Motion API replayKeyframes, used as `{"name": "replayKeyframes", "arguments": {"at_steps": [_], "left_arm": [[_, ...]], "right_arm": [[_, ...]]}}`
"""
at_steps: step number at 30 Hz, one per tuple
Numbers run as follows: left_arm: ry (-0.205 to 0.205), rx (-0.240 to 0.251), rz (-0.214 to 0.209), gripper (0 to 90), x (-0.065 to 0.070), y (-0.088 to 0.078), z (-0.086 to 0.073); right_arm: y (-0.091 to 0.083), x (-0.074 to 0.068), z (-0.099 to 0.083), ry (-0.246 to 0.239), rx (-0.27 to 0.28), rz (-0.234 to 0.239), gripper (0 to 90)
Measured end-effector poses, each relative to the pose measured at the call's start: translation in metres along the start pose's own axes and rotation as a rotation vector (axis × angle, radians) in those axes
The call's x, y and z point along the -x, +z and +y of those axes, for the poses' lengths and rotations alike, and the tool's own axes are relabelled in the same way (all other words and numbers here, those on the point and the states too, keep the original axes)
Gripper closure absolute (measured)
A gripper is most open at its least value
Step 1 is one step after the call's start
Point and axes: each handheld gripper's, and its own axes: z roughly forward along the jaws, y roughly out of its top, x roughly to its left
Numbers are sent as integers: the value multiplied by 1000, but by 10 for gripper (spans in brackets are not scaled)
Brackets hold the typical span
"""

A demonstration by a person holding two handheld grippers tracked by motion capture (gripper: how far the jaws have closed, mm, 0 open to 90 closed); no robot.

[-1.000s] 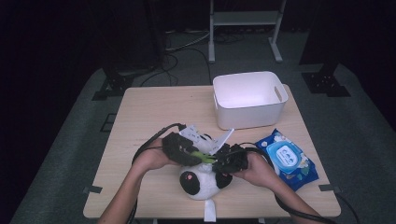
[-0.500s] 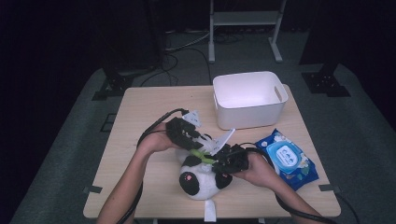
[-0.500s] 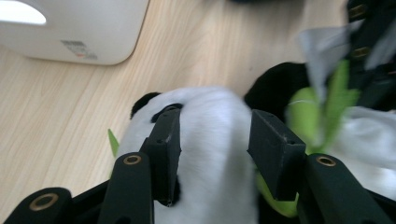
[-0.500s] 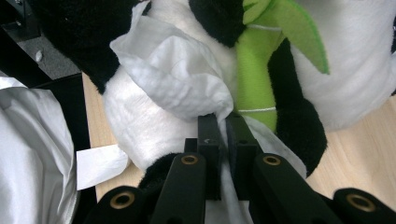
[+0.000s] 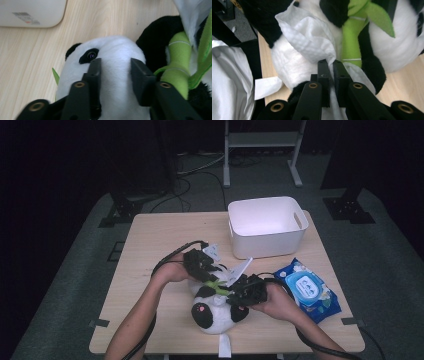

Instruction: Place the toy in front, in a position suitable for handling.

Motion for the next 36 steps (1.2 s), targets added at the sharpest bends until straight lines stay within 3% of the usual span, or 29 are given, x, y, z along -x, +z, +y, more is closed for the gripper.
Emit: {"name": "replayKeyframes", "arguments": {"at_steps": [3,9,12,17,21,27,31,36], "left_arm": [[-15,14,9,702,1,-2,-4],[-34,37,16,738,2,-5,-8],[-43,31,19,740,2,-9,-11],[-66,32,30,752,6,-15,-17],[-84,25,40,756,10,-21,-23],[-100,20,36,765,22,-29,-30],[-102,26,29,778,33,-33,-34],[-107,33,27,782,43,-35,-36]], "right_arm": [[-6,-4,6,0,39,24,852],[-1,-27,20,-43,46,74,852],[5,-32,21,-56,19,63,853],[13,-30,16,-35,-16,25,862],[9,-24,11,-29,-20,-14,862],[3,-4,-1,31,-20,-81,863],[5,10,-6,75,-7,-103,863],[8,19,-4,78,-1,-127,864]]}}
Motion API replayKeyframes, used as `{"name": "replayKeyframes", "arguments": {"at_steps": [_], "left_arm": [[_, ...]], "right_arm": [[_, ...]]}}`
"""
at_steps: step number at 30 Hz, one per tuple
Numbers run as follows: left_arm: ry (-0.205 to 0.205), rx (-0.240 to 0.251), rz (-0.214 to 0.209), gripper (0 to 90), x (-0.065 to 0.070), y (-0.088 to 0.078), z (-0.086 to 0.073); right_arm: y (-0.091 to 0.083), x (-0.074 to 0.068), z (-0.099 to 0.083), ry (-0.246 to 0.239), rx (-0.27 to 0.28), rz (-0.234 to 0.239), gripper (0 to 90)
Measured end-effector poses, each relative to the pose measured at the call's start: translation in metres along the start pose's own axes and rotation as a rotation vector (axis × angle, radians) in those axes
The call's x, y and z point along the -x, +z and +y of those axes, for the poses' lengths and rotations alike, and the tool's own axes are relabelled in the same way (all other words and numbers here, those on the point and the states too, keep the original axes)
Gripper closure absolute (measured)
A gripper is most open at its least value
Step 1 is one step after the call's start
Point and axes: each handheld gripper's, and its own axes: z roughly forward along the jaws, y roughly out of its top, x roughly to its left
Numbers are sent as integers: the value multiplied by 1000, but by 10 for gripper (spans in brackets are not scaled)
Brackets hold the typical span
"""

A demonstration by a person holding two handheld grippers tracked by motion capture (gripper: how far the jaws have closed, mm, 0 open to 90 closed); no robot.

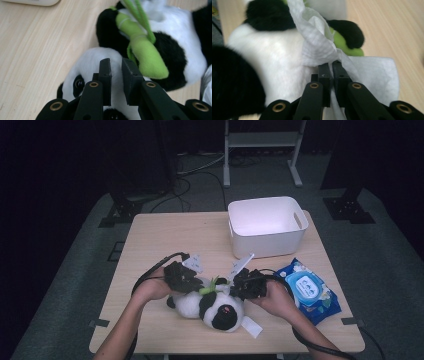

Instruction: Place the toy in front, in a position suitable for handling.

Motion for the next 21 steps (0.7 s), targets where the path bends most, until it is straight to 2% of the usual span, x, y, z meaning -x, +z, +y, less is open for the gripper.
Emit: {"name": "replayKeyframes", "arguments": {"at_steps": [3,9,15,21], "left_arm": [[-3,4,3,781,2,-1,-3],[-8,9,0,751,5,-1,-5],[-8,20,7,737,6,-2,-8],[-6,21,11,726,6,-2,-9]], "right_arm": [[2,3,2,7,7,10,863],[-7,1,-4,33,63,83,859],[-18,-6,-13,33,105,137,858],[-25,-15,-25,34,82,189,857]]}}
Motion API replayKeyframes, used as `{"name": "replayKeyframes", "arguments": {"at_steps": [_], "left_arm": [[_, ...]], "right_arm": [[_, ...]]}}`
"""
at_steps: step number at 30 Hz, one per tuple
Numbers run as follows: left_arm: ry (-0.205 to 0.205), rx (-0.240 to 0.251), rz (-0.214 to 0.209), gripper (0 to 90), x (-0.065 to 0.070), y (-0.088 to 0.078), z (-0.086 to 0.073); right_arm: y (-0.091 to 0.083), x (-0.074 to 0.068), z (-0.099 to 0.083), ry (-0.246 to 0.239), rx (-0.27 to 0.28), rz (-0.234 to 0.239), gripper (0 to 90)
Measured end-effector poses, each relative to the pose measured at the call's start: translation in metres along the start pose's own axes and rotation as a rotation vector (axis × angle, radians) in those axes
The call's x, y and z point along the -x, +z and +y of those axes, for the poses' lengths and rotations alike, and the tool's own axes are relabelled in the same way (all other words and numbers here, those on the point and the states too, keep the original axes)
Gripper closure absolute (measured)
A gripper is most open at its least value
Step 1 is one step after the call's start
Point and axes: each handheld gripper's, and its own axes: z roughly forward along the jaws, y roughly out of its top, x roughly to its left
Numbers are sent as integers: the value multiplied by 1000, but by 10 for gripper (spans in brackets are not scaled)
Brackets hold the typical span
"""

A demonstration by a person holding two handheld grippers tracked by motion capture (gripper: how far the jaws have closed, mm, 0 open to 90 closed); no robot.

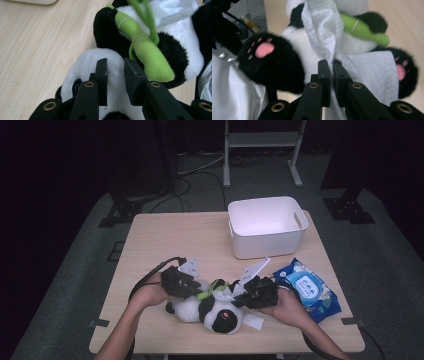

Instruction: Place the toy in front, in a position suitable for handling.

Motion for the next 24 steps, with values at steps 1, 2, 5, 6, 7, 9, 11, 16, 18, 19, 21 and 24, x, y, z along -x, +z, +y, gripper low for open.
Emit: {"name": "replayKeyframes", "arguments": {"at_steps": [1,2,5,6,7,9,11,16,18,19,21,24], "left_arm": [[-1,0,0,723,0,0,0],[-1,0,0,721,0,0,0],[1,-1,0,714,0,0,0],[2,-1,2,712,0,0,1],[1,-1,2,709,1,0,1],[-1,-1,5,699,1,0,1],[2,-1,13,685,1,0,1],[-8,3,22,645,1,0,1],[-11,2,15,641,1,-1,1],[-12,2,15,640,1,-1,0],[-14,1,18,634,0,-1,0],[-23,5,8,623,0,-2,-3]], "right_arm": [[0,-1,-2,2,-12,9,857],[0,-2,-4,2,-21,16,857],[1,-4,-10,2,-68,44,854],[2,-3,-12,1,-83,50,853],[3,-2,-13,4,-90,58,853],[5,1,-15,19,-103,64,853],[8,5,-16,33,-93,63,854],[9,12,-13,48,-72,13,855],[9,16,-12,48,-67,-32,855],[9,19,-12,57,-60,-40,855],[11,26,-10,66,-47,-51,855],[13,30,-8,78,-32,-77,856]]}}
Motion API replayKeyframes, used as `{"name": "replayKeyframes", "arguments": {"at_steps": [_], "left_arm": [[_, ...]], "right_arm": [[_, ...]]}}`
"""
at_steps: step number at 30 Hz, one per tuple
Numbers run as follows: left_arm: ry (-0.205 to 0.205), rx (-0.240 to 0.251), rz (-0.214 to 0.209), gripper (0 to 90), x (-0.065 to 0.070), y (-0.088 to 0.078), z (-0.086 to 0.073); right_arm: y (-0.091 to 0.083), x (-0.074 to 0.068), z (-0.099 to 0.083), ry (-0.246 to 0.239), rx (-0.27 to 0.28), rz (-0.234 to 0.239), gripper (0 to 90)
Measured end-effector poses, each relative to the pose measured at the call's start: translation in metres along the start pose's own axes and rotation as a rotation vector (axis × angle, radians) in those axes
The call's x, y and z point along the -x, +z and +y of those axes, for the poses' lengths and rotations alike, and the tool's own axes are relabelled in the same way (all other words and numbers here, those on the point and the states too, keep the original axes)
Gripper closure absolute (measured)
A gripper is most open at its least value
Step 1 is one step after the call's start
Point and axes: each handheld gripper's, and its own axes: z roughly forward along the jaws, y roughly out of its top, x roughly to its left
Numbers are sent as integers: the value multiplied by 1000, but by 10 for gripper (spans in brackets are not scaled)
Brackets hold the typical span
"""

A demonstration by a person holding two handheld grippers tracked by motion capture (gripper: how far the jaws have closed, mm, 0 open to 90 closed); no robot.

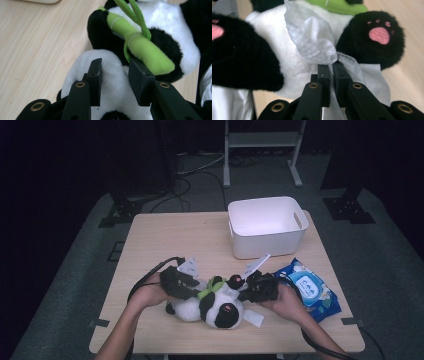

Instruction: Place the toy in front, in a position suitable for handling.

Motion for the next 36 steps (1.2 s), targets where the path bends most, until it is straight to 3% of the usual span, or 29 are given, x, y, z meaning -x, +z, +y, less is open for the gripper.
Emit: {"name": "replayKeyframes", "arguments": {"at_steps": [7,11,28,36], "left_arm": [[0,-6,-1,561,2,-1,-1],[-1,-1,-17,556,2,-1,-3],[-3,-8,-22,556,2,-1,-3],[8,-9,-18,552,4,-1,-4]], "right_arm": [[3,10,6,13,25,-52,856],[2,10,6,14,19,-40,855],[-9,-6,-8,-27,-56,107,850],[-8,1,-3,-12,-17,31,851]]}}
